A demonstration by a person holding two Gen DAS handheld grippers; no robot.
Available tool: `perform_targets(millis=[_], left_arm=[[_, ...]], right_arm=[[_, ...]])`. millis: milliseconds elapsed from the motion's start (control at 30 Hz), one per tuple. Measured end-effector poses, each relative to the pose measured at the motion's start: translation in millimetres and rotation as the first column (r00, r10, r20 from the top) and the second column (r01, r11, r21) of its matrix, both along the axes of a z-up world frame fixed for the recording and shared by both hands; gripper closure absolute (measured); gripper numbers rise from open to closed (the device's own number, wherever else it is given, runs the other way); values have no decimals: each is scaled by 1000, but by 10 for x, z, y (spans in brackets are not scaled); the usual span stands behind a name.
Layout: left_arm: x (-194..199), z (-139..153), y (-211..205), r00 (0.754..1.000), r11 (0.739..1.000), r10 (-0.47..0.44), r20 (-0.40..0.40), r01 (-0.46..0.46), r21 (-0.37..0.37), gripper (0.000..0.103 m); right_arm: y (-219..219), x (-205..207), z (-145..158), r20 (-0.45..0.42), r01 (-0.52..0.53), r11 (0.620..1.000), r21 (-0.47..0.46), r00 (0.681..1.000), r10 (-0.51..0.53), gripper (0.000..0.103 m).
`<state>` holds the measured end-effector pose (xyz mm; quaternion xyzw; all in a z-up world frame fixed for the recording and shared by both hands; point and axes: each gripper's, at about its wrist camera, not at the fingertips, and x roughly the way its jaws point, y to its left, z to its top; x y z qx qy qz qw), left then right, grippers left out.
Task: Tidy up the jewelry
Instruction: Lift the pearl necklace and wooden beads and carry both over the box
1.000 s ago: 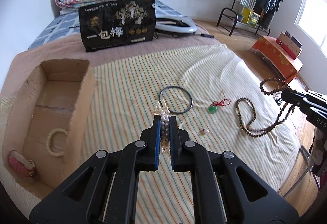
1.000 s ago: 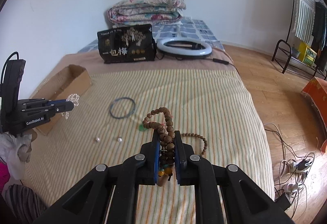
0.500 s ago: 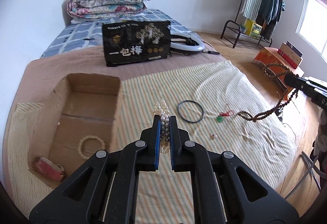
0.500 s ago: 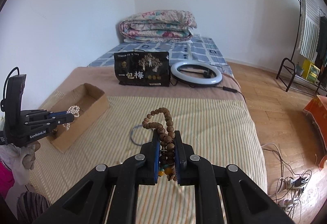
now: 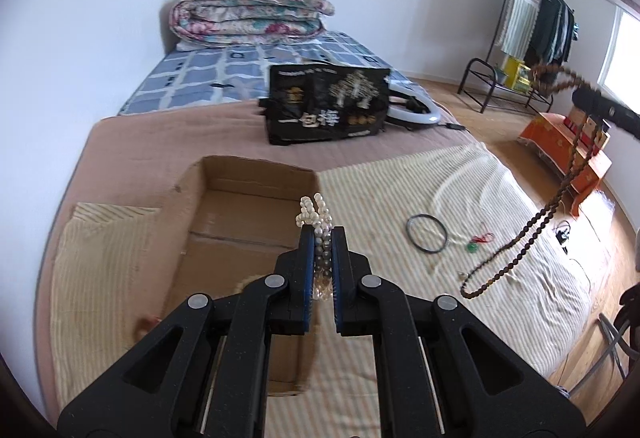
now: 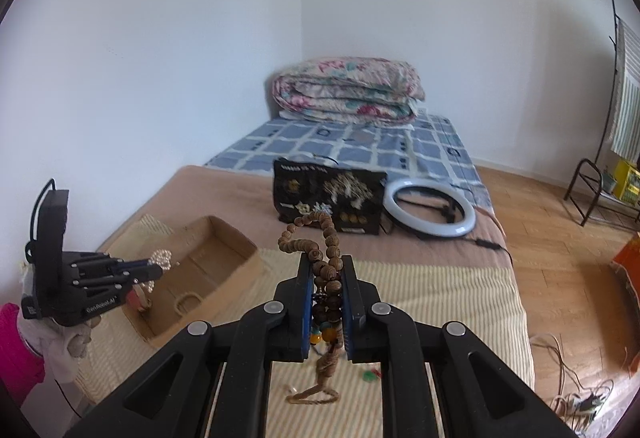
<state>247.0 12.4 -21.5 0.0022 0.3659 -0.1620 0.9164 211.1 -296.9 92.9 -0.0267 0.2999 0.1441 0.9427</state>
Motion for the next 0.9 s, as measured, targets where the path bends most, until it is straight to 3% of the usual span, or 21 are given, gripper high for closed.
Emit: perform_targets(millis=[300, 900], left_arm=[[112, 22, 422, 998, 998, 63, 6, -63, -10, 98], [266, -199, 821, 994, 995, 101, -31, -102, -21, 98]], right_arm=[[679, 251, 335, 74, -101, 995, 3, 992, 101, 93], [1572, 763, 480, 118, -203, 979, -8, 972, 203, 93]])
